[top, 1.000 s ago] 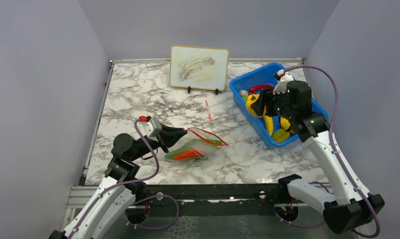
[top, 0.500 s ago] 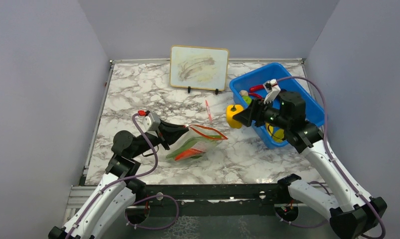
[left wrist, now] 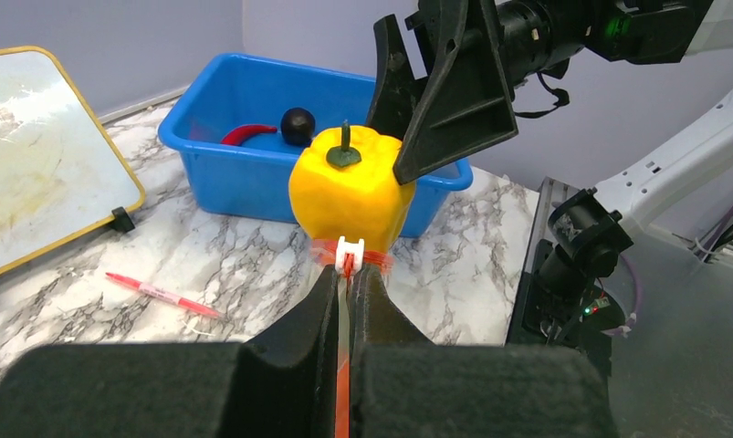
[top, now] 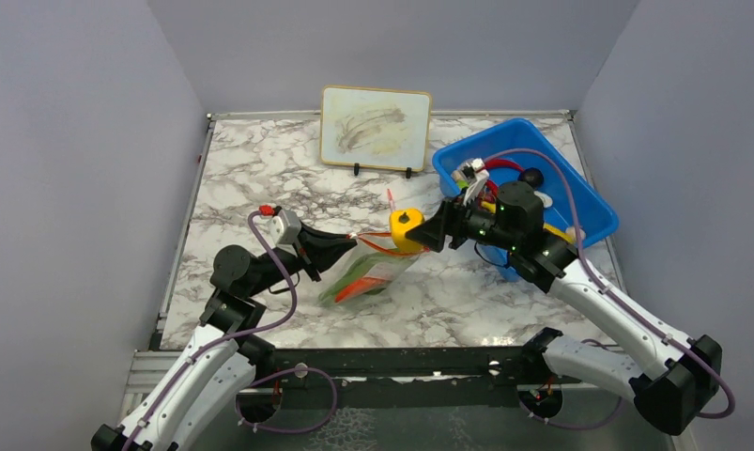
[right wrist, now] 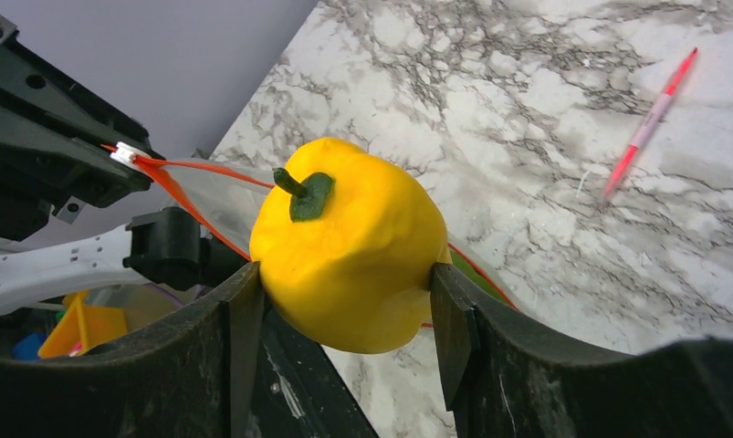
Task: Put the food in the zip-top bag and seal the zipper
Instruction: Place the fake vegetable in the zipper food storage bag.
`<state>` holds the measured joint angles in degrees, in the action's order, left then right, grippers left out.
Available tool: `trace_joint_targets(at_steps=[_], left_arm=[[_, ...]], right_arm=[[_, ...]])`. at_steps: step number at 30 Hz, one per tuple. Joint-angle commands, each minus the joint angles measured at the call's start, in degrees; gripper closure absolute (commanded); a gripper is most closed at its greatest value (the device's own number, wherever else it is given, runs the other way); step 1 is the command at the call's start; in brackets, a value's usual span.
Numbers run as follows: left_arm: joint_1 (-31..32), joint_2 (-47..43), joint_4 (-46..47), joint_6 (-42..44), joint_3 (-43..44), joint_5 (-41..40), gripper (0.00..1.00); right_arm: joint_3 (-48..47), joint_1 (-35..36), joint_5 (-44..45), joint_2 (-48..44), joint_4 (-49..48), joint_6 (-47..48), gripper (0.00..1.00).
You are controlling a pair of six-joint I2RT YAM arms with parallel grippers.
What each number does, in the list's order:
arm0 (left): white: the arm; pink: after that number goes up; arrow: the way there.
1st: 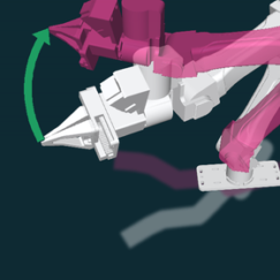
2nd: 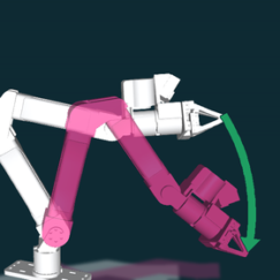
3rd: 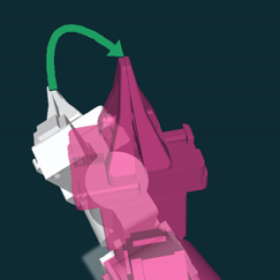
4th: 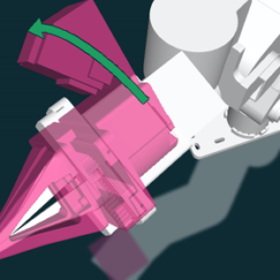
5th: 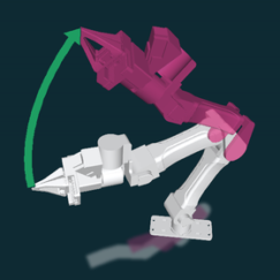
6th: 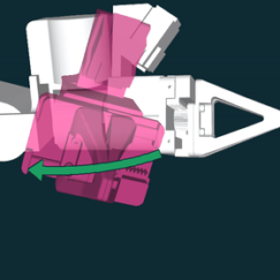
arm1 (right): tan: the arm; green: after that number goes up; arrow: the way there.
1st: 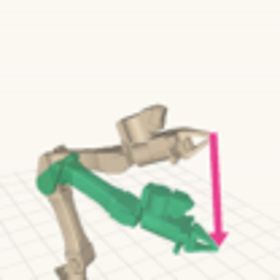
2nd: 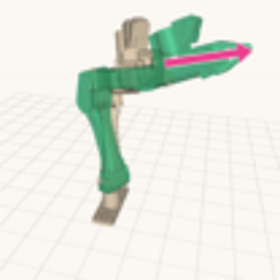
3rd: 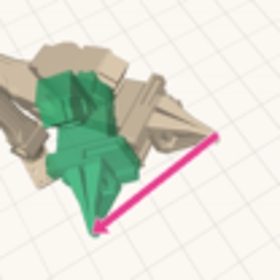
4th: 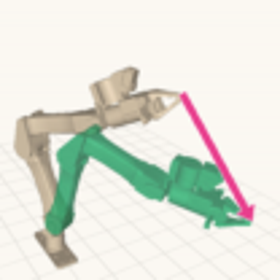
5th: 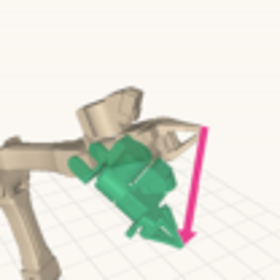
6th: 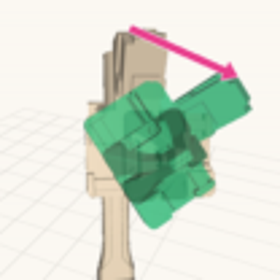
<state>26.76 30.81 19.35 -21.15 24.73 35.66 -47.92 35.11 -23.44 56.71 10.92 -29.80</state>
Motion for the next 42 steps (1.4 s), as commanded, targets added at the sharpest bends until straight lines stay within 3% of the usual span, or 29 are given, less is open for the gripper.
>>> trace_joint_targets(at_steps=[1,11,20,42], left_arm=[[0.3,0.0,4.7,-1.2,0.5,1.0,1.0],[0.3,0.0,5.3,-1.1,-0.1,0.9,1.0],[0.3,0.1,5.7,-0.9,-0.6,0.8,1.0],[0.3,-1.3,8.0,-3.2,-2.1,1.8,1.0]], right_arm=[[0.6,2.8,1.7,1.2,-7.1,-0.4,0.57],[1.6,5.7,-1.6,2.4,-8.6,0.6,0.56],[4.1,5.9,-10.3,5.4,-11.2,0.9,0.56],[-3.0,12.1,-12.0,19.4,-20.0,-0.7,0.51]])
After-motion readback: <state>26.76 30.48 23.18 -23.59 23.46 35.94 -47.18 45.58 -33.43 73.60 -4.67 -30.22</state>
